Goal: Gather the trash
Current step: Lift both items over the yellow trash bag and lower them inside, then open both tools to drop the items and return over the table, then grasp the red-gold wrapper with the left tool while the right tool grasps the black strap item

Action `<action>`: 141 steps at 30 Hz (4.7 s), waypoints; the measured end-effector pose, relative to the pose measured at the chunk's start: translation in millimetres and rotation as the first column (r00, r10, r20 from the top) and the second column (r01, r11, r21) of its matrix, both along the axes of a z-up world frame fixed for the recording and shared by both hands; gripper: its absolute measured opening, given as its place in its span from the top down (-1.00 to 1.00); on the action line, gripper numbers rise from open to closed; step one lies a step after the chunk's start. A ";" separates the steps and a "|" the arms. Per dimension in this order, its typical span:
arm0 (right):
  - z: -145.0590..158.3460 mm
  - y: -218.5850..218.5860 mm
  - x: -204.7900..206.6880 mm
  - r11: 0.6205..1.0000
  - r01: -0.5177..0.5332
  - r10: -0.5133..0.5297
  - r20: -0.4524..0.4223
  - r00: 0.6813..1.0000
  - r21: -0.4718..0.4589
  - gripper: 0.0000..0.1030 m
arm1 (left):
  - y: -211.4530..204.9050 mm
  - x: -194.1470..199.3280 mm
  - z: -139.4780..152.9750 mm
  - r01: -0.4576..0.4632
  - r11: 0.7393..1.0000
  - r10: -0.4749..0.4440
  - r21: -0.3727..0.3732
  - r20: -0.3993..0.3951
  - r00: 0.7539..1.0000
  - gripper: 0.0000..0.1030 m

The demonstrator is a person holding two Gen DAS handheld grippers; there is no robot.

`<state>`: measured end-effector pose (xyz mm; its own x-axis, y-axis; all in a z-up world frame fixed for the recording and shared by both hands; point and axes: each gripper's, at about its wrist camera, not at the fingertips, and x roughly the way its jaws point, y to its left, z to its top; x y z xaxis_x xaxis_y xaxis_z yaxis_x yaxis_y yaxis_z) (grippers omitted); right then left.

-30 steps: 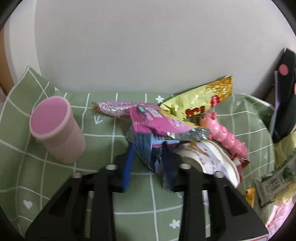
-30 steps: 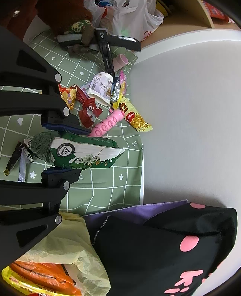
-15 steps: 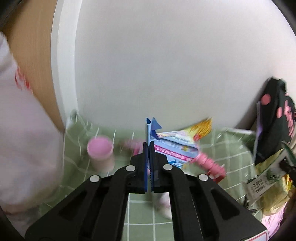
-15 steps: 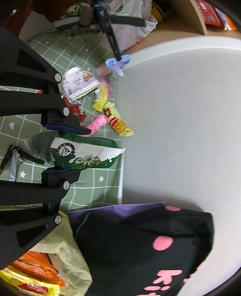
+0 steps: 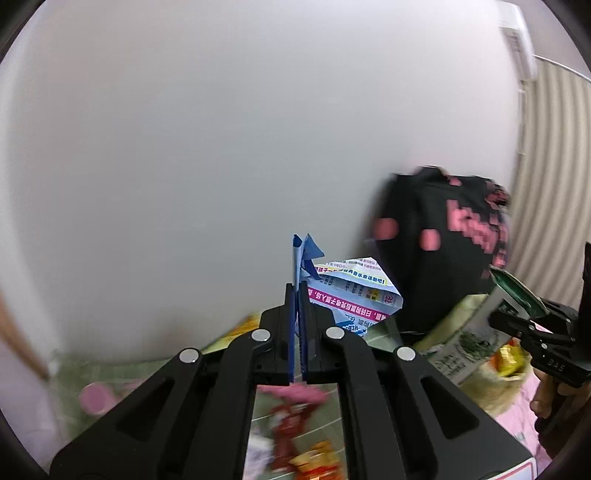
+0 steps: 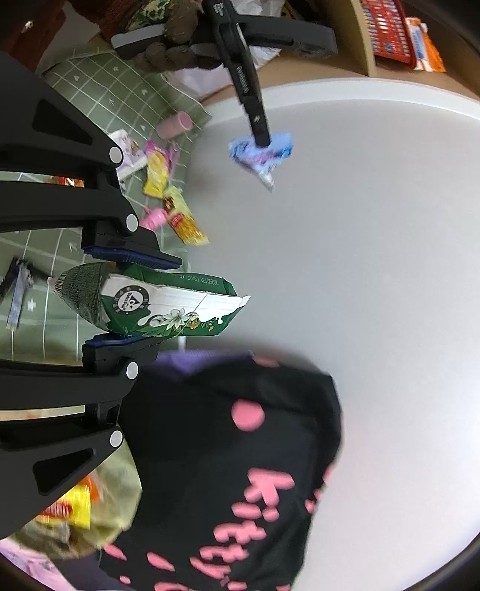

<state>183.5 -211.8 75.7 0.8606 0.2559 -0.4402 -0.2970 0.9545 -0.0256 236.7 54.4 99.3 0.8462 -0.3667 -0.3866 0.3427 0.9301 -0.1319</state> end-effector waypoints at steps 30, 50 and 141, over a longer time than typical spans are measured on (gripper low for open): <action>34.9 -199.8 -99.6 0.877 0.475 -0.479 0.054 0.876 0.073 0.44 | -304.9 -11.0 -37.1 0.569 0.811 -0.552 0.140 -0.144 0.822 0.96; -62.8 -232.4 -20.0 0.896 0.441 -0.421 -0.210 0.882 0.052 0.45 | -348.3 31.1 -110.5 0.565 0.803 -0.489 0.190 -0.332 0.807 0.96; -180.9 -15.9 4.0 0.997 -0.009 0.040 -0.409 0.912 0.078 0.15 | 0.2 -55.5 -174.3 -0.074 0.991 0.117 0.113 -0.440 0.890 0.30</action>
<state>187.5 -227.7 -105.2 0.6019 0.3195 -0.7319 -0.2896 0.9414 0.1727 181.2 54.6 -75.0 0.6070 -0.2383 -0.7581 0.1772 0.9706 -0.1631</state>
